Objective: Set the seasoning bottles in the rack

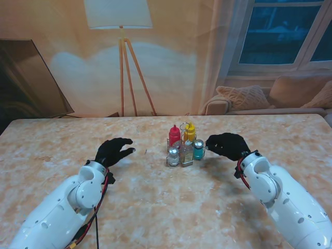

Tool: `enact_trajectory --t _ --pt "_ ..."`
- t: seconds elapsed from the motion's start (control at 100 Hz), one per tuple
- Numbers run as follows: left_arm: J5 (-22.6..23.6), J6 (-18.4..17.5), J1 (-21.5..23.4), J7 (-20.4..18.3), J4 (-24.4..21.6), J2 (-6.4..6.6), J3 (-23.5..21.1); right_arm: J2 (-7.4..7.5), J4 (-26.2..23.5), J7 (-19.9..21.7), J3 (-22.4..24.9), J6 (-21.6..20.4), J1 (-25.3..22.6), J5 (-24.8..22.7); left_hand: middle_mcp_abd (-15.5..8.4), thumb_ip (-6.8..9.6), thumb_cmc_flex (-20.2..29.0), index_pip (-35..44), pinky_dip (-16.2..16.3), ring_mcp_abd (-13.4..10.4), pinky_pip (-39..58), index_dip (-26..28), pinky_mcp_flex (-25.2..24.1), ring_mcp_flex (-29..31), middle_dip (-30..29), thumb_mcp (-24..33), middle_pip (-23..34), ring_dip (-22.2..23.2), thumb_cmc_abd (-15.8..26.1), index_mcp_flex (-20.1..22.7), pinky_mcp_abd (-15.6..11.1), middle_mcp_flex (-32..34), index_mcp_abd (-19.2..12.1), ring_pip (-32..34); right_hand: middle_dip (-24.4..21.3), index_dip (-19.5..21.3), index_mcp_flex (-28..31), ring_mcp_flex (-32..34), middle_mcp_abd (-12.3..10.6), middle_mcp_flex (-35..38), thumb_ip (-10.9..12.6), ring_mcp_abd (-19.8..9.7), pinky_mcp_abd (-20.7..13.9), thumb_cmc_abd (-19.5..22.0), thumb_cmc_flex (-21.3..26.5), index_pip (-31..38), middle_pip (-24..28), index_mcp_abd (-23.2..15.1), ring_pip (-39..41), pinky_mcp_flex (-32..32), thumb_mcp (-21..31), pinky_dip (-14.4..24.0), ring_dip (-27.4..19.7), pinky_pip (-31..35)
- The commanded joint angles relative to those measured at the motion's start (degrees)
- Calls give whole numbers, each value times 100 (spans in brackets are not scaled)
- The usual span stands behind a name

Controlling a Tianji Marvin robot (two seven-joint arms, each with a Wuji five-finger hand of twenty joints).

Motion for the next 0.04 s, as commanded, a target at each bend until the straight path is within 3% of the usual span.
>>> enact_trajectory --t 0.0,0.03 --pt "-12 -1 47 -26 -8 -24 -18 -8 -79 78 -2 34 -104 -22 -66 132 112 -1 -74 -46 -1 19 -96 -93 37 -171 40 -37 238 62 -101 40 52 -56 -7 8 103 -6 80 77 206 36 -110 54 -82 -12 75 65 78 -89 -27 -97 -65 66" --pt "-13 -6 63 -31 -22 -21 -32 -8 -94 78 3 39 -117 -29 -75 132 114 2 -73 -42 1 21 -93 -87 38 -183 40 -35 234 68 -100 39 47 -52 -4 9 107 -6 74 85 207 40 -109 52 -83 -13 79 68 80 -79 -22 -99 -62 74"
